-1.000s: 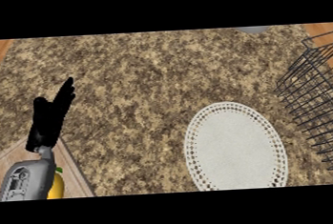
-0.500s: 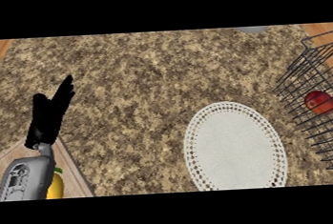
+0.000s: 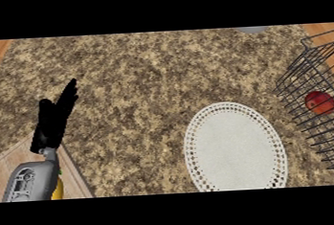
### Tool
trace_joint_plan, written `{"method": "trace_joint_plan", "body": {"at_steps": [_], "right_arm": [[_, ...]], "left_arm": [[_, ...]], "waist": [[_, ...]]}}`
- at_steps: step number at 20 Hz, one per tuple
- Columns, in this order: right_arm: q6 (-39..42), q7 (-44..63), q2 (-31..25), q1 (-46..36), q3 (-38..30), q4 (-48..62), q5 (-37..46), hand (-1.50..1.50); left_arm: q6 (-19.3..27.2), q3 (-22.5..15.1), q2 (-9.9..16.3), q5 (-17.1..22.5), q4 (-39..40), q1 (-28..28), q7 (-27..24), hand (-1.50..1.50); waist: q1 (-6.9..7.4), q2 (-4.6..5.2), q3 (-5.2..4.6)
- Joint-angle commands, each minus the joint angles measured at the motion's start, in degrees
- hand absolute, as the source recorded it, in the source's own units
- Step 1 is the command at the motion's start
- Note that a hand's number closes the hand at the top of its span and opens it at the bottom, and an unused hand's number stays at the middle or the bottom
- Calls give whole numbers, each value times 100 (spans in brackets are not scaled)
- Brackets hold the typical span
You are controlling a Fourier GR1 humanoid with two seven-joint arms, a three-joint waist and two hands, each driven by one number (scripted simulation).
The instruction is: Pick the pear from the placemat and place it in the basket
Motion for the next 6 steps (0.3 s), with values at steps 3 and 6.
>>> {"method": "trace_joint_plan", "body": {"at_steps": [3,6], "right_arm": [[517,-414,-1103,455,-930,1187,-571,-150],[735,-1379,-1469,1068,-1357,2037,-718,-150]], "left_arm": [[-76,143,96,66,317,-20,-271,0],[-3,-2,-32,21,-104,97,137,0]], "waist": [[-28,11,1],[-20,7,15]]}}
